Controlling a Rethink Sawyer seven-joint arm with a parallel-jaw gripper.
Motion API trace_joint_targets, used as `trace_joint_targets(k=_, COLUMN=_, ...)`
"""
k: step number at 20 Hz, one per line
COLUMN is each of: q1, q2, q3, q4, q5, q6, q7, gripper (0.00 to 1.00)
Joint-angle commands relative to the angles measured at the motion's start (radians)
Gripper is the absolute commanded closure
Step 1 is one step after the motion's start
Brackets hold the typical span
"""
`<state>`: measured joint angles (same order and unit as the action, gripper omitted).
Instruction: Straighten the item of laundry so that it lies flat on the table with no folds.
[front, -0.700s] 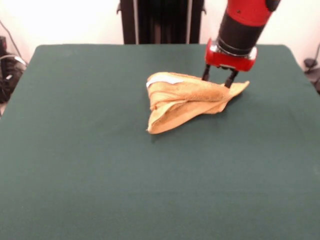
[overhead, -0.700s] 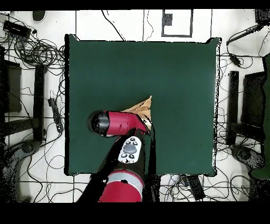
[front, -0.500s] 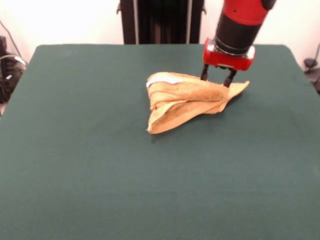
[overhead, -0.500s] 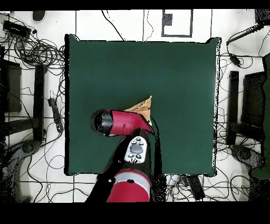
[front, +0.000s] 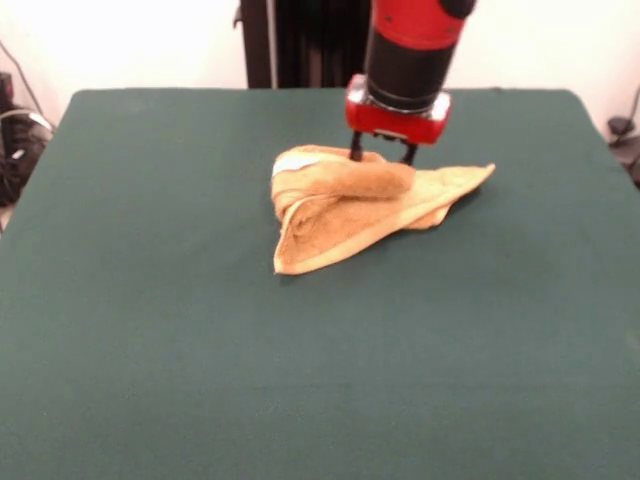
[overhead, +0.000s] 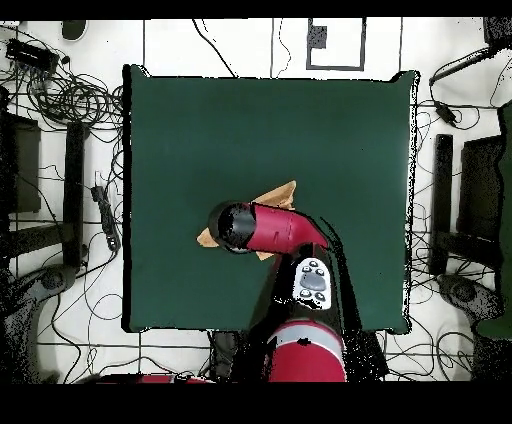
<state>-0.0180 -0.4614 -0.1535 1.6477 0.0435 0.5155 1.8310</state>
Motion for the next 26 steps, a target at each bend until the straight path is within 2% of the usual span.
trace_joint_targets(k=1, q1=0.002, q2=0.147, q3=0.162, q4=-0.07, q5=-0.078, q6=-0.039, q7=-0.023, gripper=0.0)
trace_joint_targets(k=8, q1=0.018, q2=0.179, q3=0.154, q4=-0.08, q5=-0.112, q6=-0.076, q7=0.027, gripper=0.0)
trace_joint_targets(k=14, q1=0.002, q2=0.141, q3=0.07, q4=-0.098, q5=-0.202, q6=0.045, q7=-0.037, gripper=0.0)
trace_joint_targets(k=20, q1=-0.083, q2=0.093, q3=0.058, q4=-0.154, q5=-0.277, q6=0.17, q7=-0.146, gripper=0.0)
trace_joint_targets(k=26, q1=-0.172, q2=0.074, q3=0.117, q4=-0.224, q5=-0.335, q6=0.274, q7=-0.229, gripper=0.0)
